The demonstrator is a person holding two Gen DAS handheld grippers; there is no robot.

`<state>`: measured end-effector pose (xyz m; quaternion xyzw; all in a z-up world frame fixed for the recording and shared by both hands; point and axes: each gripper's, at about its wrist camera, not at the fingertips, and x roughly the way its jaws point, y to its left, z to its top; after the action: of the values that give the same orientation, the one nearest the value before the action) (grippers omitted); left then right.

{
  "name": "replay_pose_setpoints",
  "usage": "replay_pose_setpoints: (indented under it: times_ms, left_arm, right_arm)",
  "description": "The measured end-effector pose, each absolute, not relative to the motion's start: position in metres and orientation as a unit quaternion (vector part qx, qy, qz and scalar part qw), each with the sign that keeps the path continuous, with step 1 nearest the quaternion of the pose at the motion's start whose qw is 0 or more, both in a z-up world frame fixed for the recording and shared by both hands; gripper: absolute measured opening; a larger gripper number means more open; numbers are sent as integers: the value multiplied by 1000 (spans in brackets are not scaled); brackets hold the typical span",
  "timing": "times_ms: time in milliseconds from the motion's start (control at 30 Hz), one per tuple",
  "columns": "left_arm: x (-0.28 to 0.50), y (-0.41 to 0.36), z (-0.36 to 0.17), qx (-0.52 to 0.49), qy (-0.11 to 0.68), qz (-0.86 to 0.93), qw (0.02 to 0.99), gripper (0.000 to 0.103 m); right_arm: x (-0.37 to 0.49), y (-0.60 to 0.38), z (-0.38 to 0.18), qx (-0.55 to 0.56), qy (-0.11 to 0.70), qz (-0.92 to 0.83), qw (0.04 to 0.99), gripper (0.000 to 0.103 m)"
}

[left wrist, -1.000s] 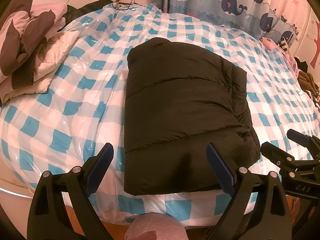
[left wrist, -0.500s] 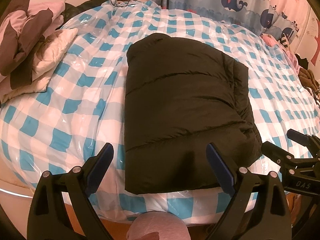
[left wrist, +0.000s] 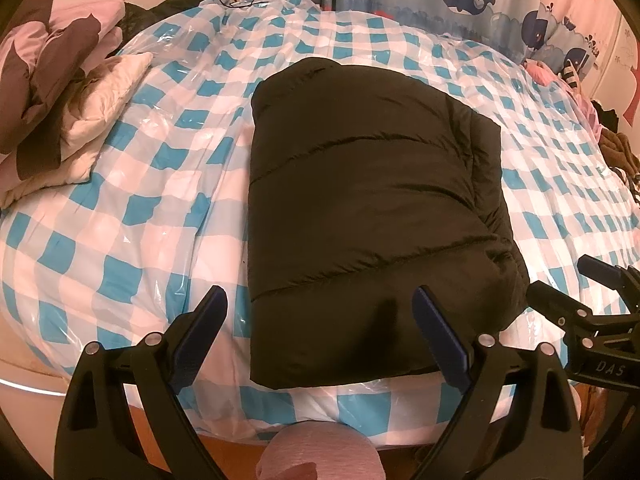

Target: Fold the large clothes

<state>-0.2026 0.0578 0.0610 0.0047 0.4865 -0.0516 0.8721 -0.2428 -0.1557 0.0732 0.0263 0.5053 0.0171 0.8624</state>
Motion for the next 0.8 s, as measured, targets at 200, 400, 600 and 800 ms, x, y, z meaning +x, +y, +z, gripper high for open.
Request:
replay_pose_setpoints:
  times_ms: [200, 400, 600, 800]
  left_arm:
    - [-202, 57, 61, 6, 487, -48, 872, 90]
    - [-198, 61, 60, 7, 488, -43, 872, 90]
    - [-198, 61, 60, 9, 488, -42, 872, 90]
    - [-197, 63, 59, 11, 489, -41, 871, 90]
  right_arm:
    - [-242, -159, 74, 25, 505, 20, 863, 98]
    - [-243, -158, 73, 28, 505, 21, 863, 98]
    - [-243, -156, 71, 33, 509, 22, 860, 98]
    - [-244, -155, 70, 33, 510, 25, 859, 98]
